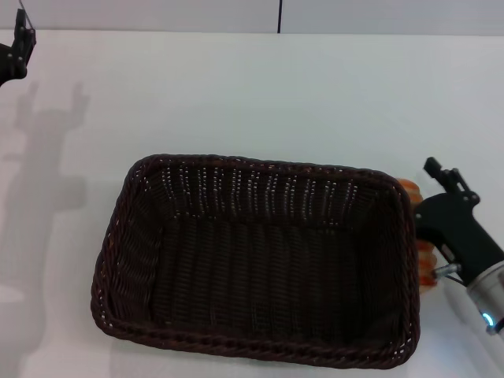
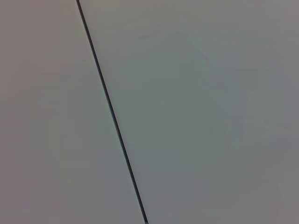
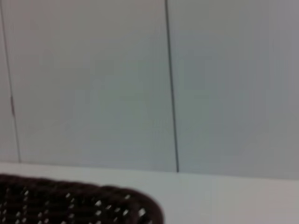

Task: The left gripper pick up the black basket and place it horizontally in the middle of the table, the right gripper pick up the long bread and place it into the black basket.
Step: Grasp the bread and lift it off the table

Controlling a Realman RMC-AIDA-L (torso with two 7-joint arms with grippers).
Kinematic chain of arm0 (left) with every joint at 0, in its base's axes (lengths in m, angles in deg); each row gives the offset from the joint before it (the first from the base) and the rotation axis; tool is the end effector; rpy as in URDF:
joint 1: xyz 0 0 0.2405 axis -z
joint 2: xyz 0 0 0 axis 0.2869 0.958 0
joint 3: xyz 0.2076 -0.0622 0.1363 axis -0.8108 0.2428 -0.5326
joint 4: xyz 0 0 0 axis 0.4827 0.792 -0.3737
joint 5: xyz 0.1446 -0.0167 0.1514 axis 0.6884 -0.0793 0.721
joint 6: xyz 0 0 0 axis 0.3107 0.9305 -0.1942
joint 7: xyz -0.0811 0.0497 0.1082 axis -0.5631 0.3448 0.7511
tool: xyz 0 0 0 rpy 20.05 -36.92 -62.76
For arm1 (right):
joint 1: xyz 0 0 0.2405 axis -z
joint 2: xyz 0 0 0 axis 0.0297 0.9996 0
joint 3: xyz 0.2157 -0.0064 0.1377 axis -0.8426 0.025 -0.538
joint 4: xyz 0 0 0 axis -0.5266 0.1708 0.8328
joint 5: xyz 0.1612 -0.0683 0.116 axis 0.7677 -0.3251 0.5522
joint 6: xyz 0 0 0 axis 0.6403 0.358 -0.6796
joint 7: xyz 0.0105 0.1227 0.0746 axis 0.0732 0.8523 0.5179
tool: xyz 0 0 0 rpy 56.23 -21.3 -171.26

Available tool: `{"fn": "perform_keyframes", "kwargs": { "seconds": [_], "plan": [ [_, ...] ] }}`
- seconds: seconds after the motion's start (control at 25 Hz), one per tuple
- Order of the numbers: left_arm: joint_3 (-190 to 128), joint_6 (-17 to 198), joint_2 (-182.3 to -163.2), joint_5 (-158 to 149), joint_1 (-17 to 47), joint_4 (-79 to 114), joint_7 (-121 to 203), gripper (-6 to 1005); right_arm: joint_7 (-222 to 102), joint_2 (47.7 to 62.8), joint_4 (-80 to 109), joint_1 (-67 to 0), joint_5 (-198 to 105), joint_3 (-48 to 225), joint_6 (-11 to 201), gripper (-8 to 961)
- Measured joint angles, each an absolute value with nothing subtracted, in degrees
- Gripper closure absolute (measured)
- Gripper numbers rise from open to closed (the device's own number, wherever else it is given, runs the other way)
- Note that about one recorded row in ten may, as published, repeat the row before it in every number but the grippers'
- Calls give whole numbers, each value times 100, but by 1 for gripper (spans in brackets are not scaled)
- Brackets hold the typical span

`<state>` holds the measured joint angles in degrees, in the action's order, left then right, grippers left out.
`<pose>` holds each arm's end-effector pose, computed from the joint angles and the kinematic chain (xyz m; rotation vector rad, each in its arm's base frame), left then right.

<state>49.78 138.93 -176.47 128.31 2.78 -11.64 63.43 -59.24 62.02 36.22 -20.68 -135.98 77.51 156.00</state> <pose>-0.3164 0.3569 0.0282 -1.4146 -0.2780 -0.4046 0.3127 0.2536 -0.0918 -1.9026 0.6052 0.7013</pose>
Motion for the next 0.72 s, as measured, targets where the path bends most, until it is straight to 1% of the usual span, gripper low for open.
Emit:
{"fn": "perform_keyframes", "kwargs": {
  "seconds": [0.48,0.6,0.72],
  "plan": [
    [4982,13696,-17647,12833,475,-925,6404,200,-5911,6202,3801,-2168,-13597,7793,14930,108],
    [4982,13632,-17647,12852,558,-852,6412,200,-5850,6197,3845,-2140,-13562,7743,14859,137],
    [4979,13609,-17647,12867,571,-846,6415,200,-5840,6195,3867,-2137,-13552,7729,14844,201]
  ]
}}
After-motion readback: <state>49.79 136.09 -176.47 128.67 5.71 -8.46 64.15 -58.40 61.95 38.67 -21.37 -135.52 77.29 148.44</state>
